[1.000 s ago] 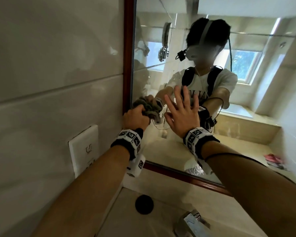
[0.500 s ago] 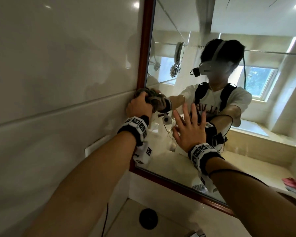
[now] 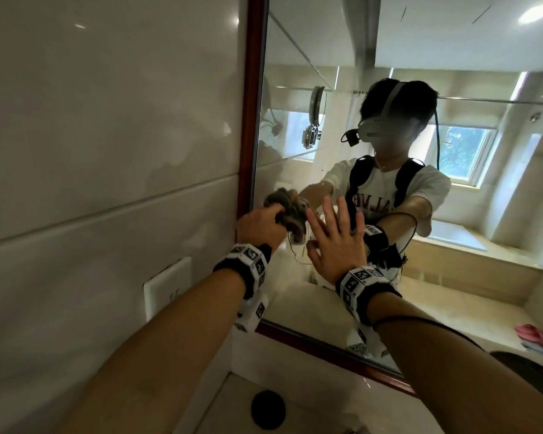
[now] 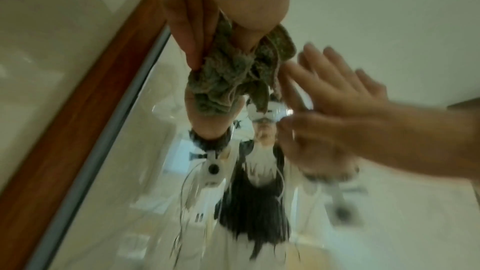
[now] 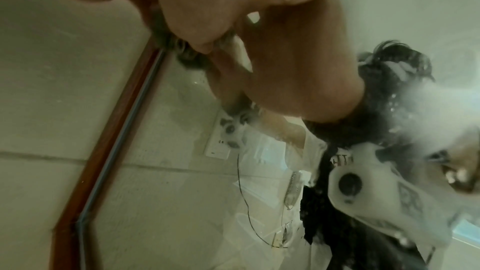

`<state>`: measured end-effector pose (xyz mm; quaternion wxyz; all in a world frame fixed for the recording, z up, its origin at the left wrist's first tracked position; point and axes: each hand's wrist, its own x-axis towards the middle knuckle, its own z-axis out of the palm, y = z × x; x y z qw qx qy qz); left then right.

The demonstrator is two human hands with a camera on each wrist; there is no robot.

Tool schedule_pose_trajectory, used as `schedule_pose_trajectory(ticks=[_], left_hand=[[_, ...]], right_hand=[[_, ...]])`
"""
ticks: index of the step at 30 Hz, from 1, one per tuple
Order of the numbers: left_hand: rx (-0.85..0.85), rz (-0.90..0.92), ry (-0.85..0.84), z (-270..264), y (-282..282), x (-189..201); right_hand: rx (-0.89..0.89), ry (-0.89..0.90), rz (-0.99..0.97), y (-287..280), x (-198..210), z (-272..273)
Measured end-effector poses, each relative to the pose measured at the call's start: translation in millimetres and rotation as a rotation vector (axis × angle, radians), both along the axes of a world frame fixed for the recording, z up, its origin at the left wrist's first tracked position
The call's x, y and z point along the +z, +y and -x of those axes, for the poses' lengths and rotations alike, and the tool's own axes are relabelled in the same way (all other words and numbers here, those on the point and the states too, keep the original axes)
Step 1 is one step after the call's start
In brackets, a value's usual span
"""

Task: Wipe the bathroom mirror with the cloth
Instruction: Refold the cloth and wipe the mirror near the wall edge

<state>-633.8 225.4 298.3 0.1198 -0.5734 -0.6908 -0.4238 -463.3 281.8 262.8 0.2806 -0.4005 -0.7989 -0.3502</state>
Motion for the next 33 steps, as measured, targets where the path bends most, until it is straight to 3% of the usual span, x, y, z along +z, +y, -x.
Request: schedule_pose_trajectory(ticks=[3,5,10,15,20,26,33], left_hand=[[-0.007,0.098,0.046,-6,-4,-28],[-0.005,0.081,0.051,-11,-5,-24],[-0.088,-0.092,0.020,-31,1,38],[-0.144,-0.236,-0.029,-53,13,87],[-0.163,-0.329,-0.021,-45,20,72],[-0.218,-0.382,0.068,-38,25,32],[-0.167,-0.344,0.103,-20,6,-16]], right_hand=[[-0.033,-0.038,0.048,-5,6,-1],[-0.066,-0.063,0.072,-10,10,-2],[0.000,0.048,0.034,-24,25,-7],[0.053,0.183,-0.063,-23,69,-17],[0.078,0.109,-0.109,0,80,-30],[0.119,0.069,-0.176,11,42,-29],[0.177,-0.049,-0.183,10,1,-15]])
